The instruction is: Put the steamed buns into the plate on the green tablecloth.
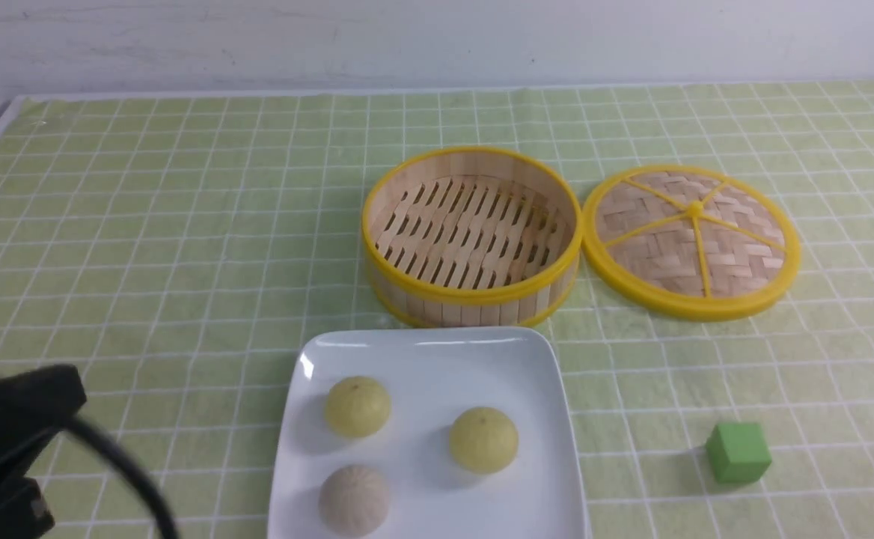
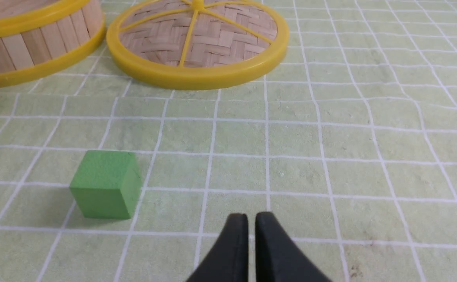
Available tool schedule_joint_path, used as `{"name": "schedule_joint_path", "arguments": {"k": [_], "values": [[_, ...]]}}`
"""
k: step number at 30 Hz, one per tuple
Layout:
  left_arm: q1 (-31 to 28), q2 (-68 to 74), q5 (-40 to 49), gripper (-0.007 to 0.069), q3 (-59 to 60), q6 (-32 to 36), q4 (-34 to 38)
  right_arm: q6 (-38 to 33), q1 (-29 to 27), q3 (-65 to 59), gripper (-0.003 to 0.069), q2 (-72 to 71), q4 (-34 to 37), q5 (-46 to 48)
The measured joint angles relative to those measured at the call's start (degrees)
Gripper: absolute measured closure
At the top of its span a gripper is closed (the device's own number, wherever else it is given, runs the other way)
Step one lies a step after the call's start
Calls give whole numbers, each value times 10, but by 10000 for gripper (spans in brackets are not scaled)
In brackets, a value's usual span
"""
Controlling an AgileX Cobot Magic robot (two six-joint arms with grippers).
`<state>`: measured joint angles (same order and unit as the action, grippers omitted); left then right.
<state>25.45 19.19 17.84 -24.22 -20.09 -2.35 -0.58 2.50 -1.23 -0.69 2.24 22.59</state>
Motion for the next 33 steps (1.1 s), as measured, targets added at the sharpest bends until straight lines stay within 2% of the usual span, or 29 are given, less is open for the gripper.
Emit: {"name": "schedule_joint_path", "arguments": {"k": [1, 3, 4, 5, 6, 7, 11, 17, 22, 25, 27, 28, 30, 33], "values": [[0, -4, 0, 622, 0, -3, 0, 0, 0, 0, 604, 0, 0, 0], [0, -51, -206, 622, 92, -40, 2, 0, 0, 0, 601, 0, -1, 0], [0, -56, -219, 622, 97, -44, 2, 0, 0, 0, 601, 0, -1, 0], [0, -67, -298, 621, 132, -53, 3, 0, 0, 0, 599, 0, -1, 0], [0, -70, -308, 620, 137, -54, 3, 0, 0, 0, 599, 0, -1, 0], [0, -77, -390, 618, 175, -59, 4, 0, 0, 0, 595, 0, -1, 1], [0, -78, -480, 612, 234, -62, 4, 0, 0, 0, 589, 0, -1, 1], [0, -78, -470, 607, 257, -45, 10, 0, 0, 0, 580, 0, -1, 1], [0, -78, -388, 604, 258, 45, 55, 0, 0, 0, 575, 0, -2, 1], [-5, -87, -326, 602, 258, 130, 103, 0, 0, 0, 570, 0, -2, 1], [-41, -116, -252, 599, 259, 192, 101, 0, 0, 0, 566, 0, -2, 1], [-54, -127, -236, 598, 259, 201, 94, 0, 0, 0, 566, 0, -2, 1], [-108, -160, -170, 593, 259, 194, 49, 0, 0, 0, 563, 0, -2, 1], [-184, -194, -65, 589, 259, 141, -12, 0, 0, 0, 560, 0, -2, 1]]}}
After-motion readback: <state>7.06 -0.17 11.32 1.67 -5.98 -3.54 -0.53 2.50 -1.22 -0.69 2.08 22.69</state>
